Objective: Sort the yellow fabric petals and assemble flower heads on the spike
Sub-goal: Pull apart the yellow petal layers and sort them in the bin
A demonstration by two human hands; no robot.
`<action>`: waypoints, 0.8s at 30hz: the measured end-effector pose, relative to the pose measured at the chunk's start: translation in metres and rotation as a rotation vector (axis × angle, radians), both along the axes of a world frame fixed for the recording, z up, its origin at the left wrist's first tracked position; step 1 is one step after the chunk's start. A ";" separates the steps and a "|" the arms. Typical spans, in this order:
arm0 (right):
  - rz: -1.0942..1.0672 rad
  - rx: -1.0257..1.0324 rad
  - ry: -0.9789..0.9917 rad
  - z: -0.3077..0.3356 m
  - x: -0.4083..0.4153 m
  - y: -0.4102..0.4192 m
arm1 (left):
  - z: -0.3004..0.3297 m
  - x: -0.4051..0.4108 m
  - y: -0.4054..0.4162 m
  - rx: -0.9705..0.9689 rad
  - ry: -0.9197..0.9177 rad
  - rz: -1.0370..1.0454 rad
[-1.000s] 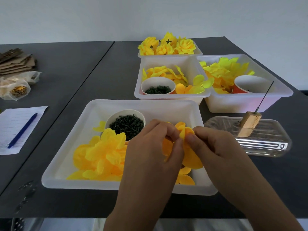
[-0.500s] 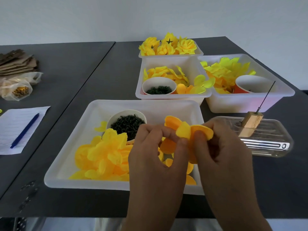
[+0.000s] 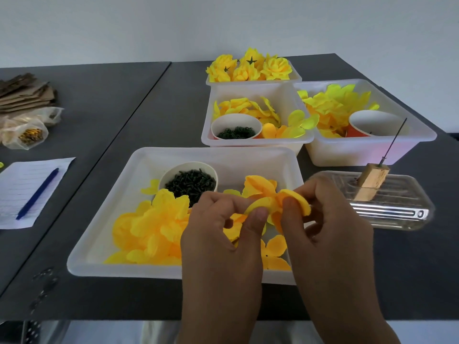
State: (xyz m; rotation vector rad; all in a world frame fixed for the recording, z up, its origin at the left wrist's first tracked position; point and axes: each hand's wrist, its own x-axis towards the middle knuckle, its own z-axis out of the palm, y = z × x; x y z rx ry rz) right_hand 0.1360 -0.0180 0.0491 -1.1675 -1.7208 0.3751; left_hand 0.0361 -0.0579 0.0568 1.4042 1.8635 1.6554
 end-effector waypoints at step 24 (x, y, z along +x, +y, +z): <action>0.136 -0.282 0.167 0.012 0.025 0.021 | -0.009 -0.004 -0.002 0.035 -0.185 -0.020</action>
